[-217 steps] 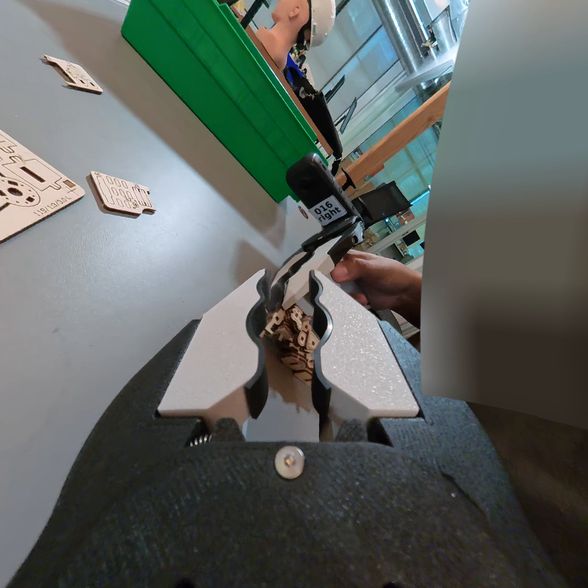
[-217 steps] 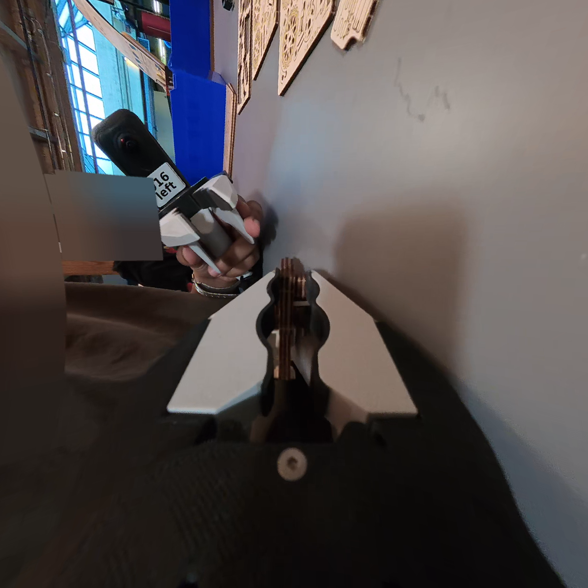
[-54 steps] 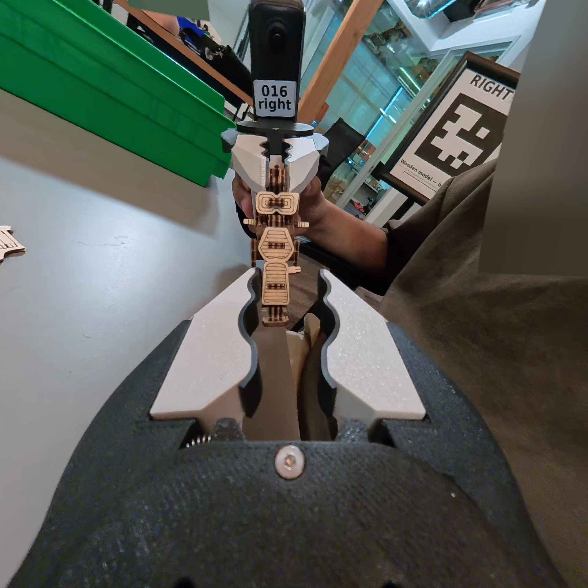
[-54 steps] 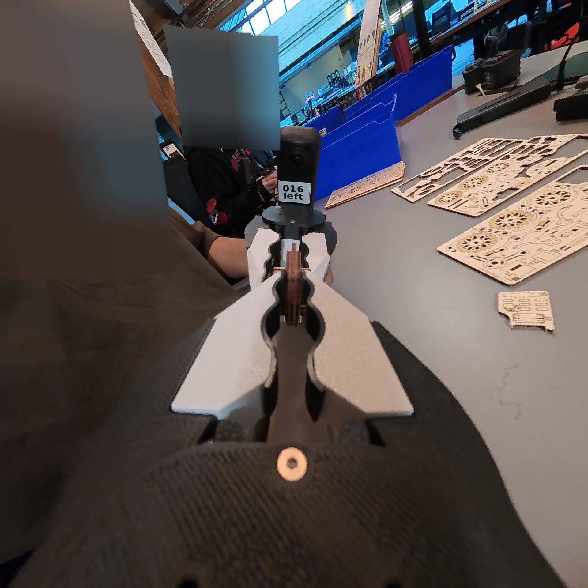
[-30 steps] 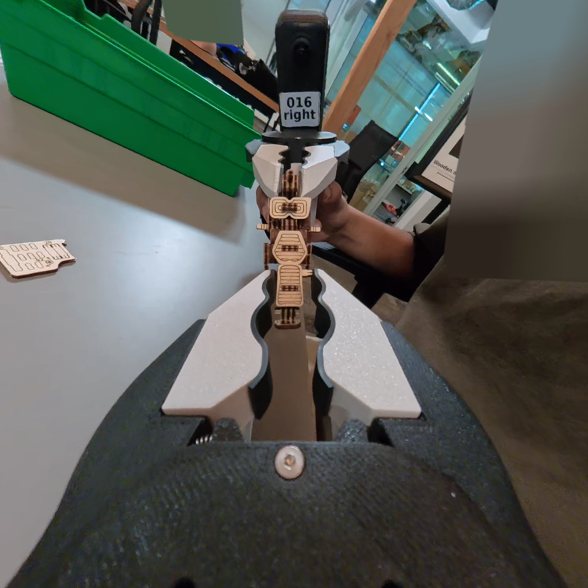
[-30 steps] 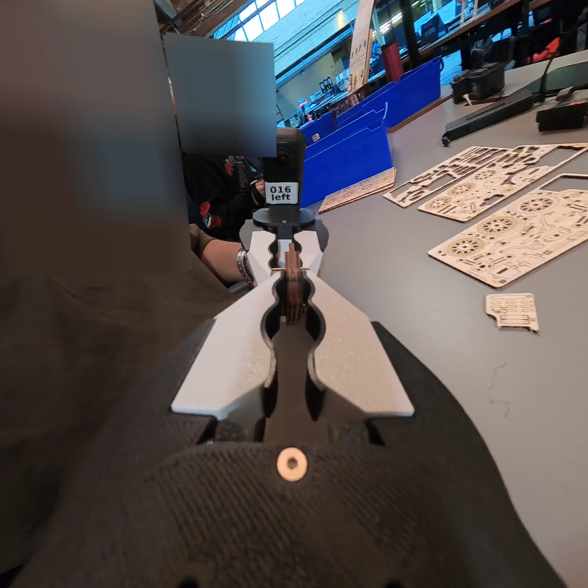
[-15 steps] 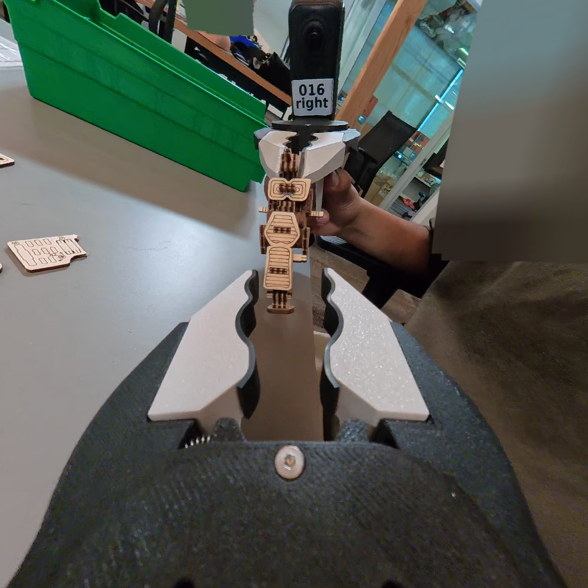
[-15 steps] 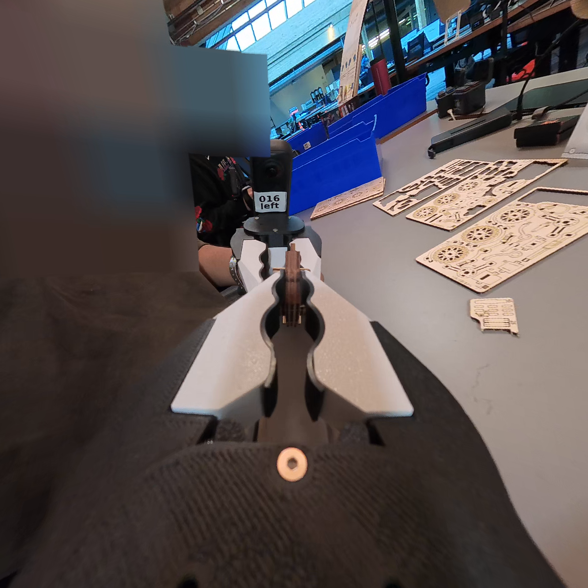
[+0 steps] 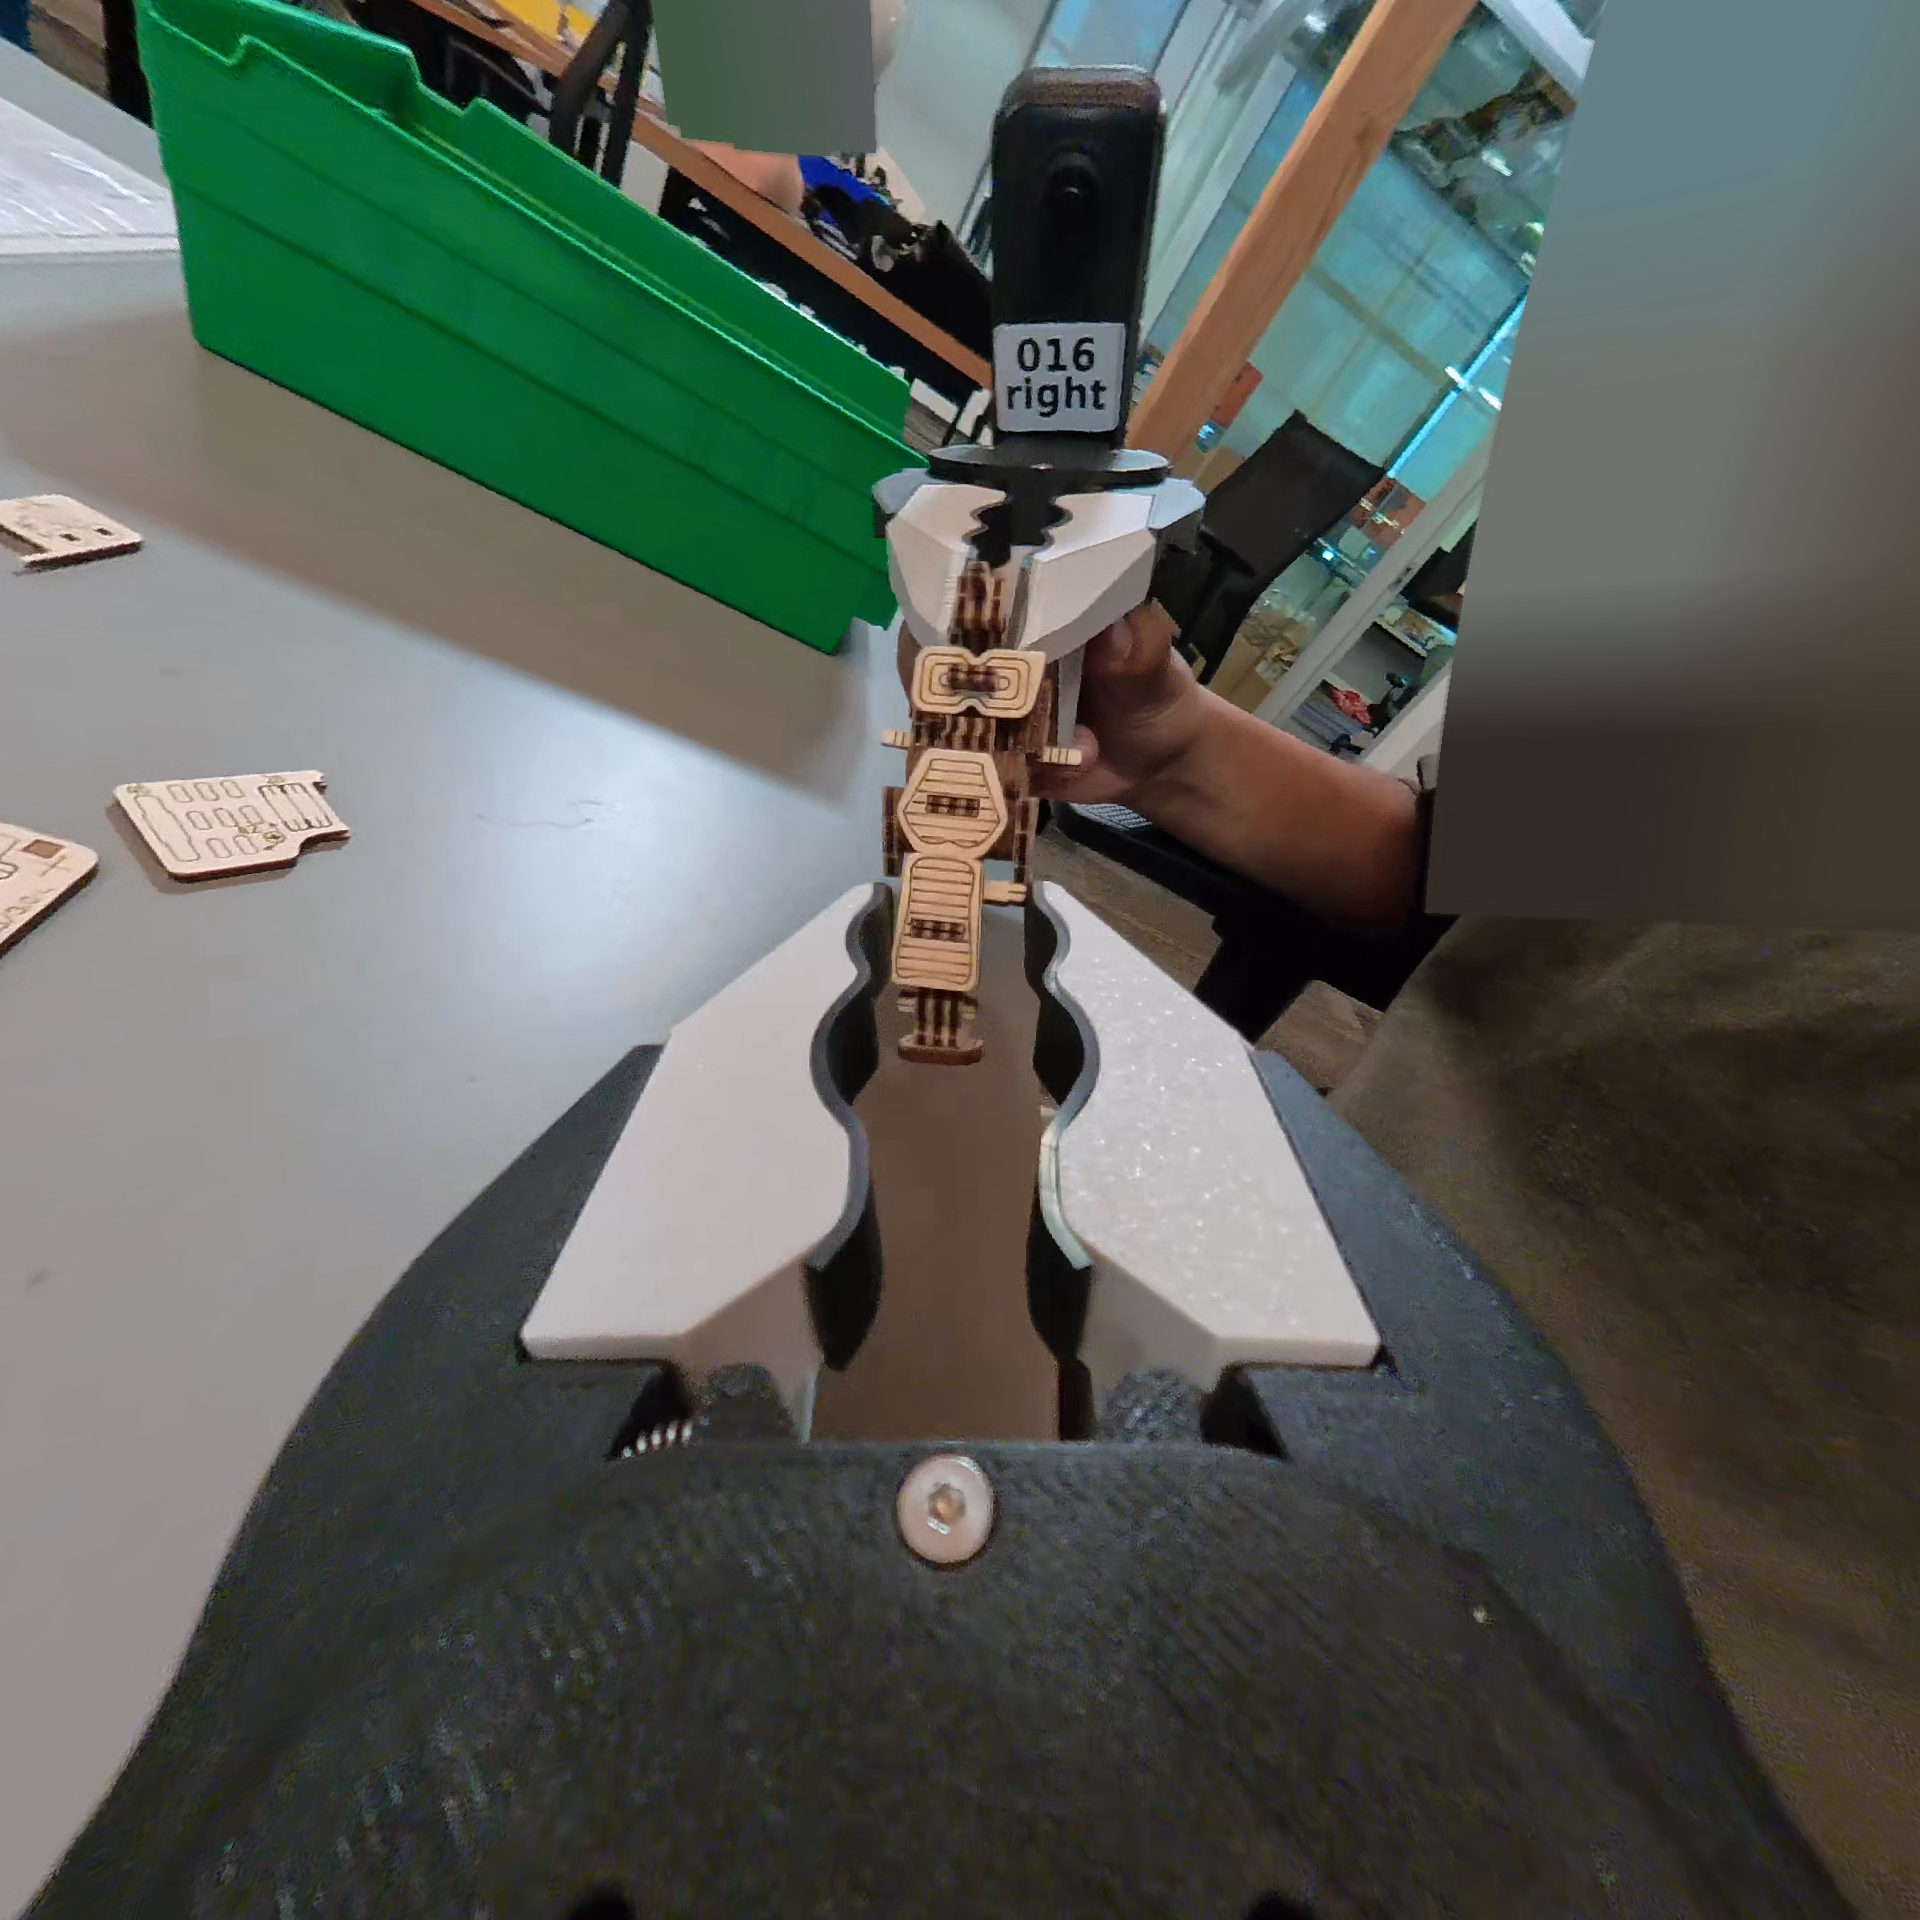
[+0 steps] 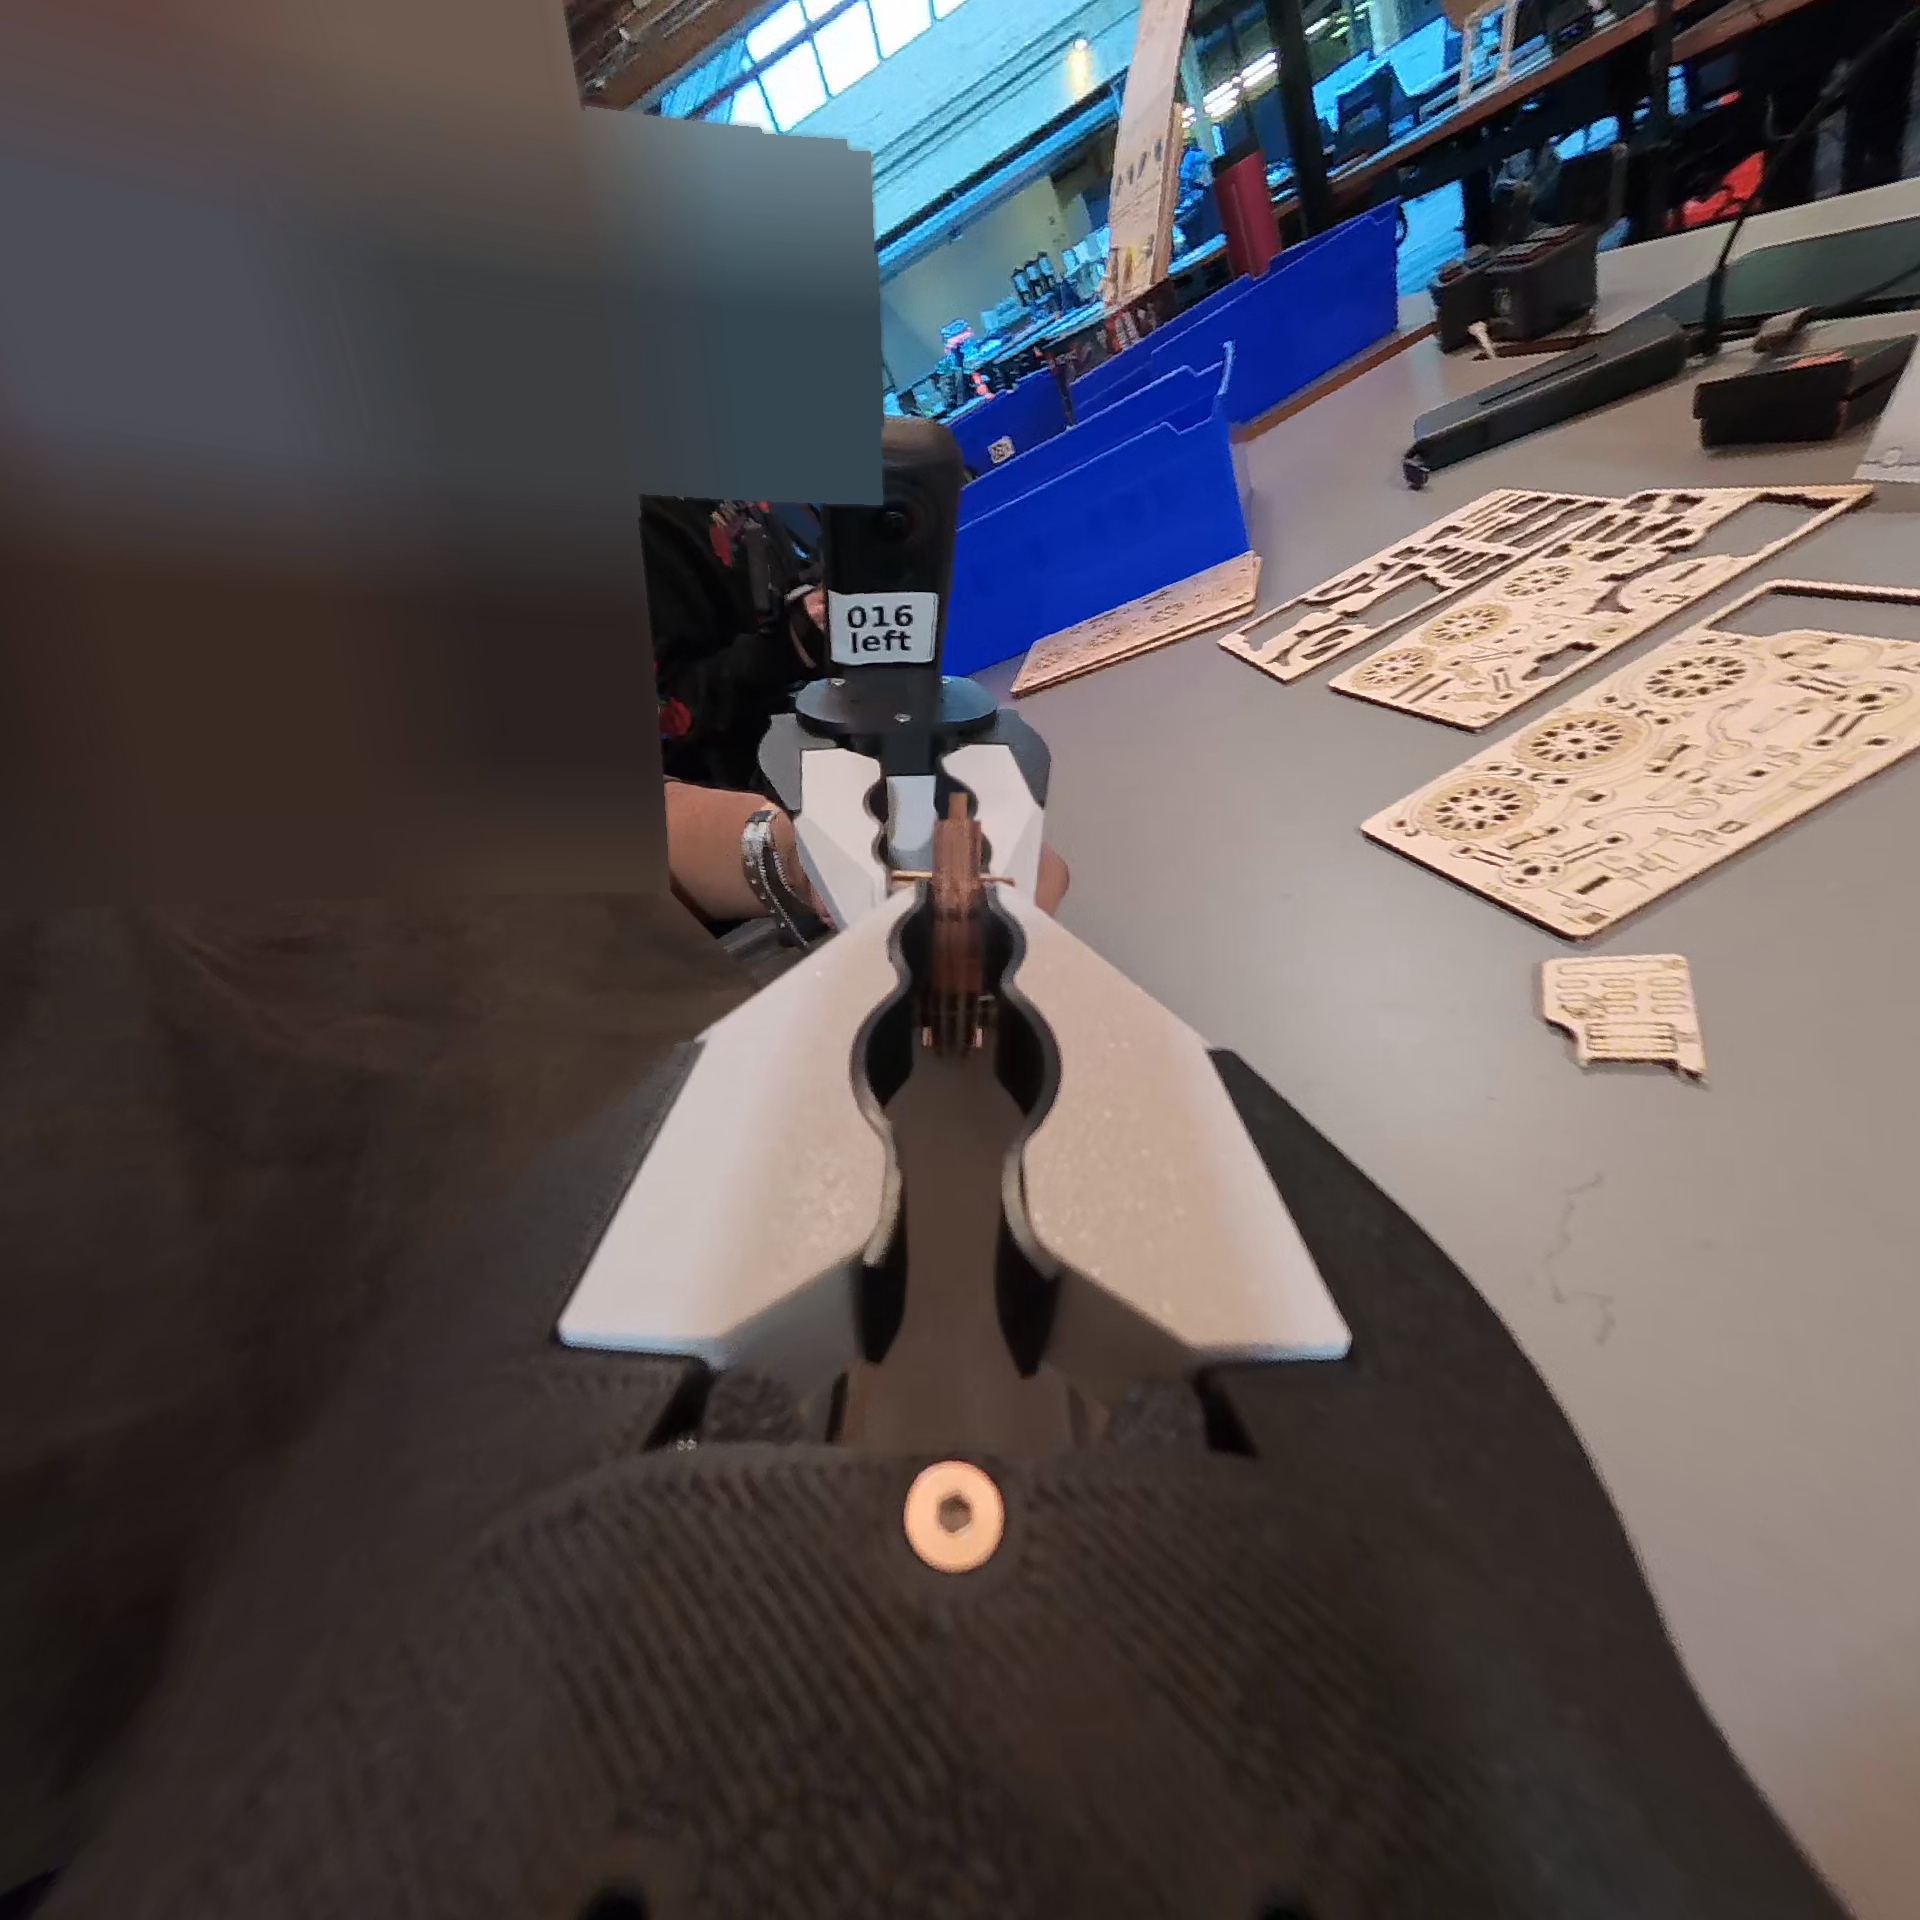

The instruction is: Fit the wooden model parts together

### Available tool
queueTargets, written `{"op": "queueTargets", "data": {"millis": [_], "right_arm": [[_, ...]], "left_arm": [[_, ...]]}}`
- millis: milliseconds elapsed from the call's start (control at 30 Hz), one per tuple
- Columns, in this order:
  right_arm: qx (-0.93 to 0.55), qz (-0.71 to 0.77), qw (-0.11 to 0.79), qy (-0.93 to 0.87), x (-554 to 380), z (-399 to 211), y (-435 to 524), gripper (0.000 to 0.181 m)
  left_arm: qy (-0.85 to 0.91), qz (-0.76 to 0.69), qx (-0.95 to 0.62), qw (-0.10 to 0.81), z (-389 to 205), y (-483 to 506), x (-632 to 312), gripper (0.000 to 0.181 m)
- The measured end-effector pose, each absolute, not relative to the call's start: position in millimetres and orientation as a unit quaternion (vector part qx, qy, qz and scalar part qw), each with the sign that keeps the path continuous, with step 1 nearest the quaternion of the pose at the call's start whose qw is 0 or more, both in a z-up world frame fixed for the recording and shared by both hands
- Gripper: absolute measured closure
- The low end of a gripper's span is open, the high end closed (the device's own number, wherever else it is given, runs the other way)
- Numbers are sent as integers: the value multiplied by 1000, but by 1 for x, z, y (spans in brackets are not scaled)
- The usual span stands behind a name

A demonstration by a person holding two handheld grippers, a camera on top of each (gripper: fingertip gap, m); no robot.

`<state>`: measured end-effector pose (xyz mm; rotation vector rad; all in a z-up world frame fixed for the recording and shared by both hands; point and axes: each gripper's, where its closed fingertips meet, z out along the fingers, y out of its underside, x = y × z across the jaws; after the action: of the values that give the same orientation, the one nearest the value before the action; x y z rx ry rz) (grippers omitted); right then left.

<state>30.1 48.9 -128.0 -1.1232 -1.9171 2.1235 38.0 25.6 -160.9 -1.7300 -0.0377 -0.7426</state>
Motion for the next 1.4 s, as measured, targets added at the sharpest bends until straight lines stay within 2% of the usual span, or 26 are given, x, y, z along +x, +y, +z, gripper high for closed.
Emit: {"op": "queueTargets", "data": {"millis": [133,233,300,400,433,467,700,767,833,867,900,1100,1133,1200,1233,1300,1333,1400], "right_arm": [[-366,691,32,-622,30,-128,49,175],[-368,692,35,-621,29,-128,50,174],[-369,693,34,-619,29,-127,51,175],[-369,694,32,-618,29,-127,51,175],[-368,694,32,-618,30,-127,51,175],[-367,694,30,-619,30,-127,50,174],[-365,698,27,-615,30,-125,50,174],[-365,696,30,-617,30,-126,50,174],[-365,697,29,-617,31,-126,50,175],[-365,698,28,-616,31,-125,50,175],[-365,698,27,-616,31,-125,49,175],[-363,703,23,-611,31,-123,50,175],[-363,701,25,-613,31,-124,50,175],[-364,697,27,-617,31,-125,49,174],[-364,698,26,-617,31,-125,49,174],[-364,700,24,-615,31,-125,49,175],[-364,700,23,-614,31,-125,49,175],[-365,699,24,-614,31,-125,50,174]], "left_arm": [[-12,-321,-742,588,-161,25,40,159],[-12,-335,-741,582,-162,25,43,135],[-7,-339,-740,581,-162,24,45,129],[-9,-344,-735,585,-160,23,44,134],[-13,-346,-732,587,-158,23,42,141],[-20,-346,-730,589,-158,24,40,160],[-16,-347,-731,588,-157,23,41,160],[-12,-356,-726,588,-155,22,43,140],[-12,-356,-726,588,-155,22,44,136],[-14,-351,-728,588,-156,23,43,139],[-20,-342,-732,589,-158,24,40,160],[-15,-344,-730,590,-155,23,42,161],[-17,-347,-728,591,-154,23,42,156],[-15,-360,-724,588,-153,22,45,134],[-16,-360,-725,587,-154,22,45,132],[-14,-354,-728,587,-155,22,45,138],[-22,-345,-730,589,-156,24,42,161],[-26,-350,-736,578,-157,25,42,162]]}}
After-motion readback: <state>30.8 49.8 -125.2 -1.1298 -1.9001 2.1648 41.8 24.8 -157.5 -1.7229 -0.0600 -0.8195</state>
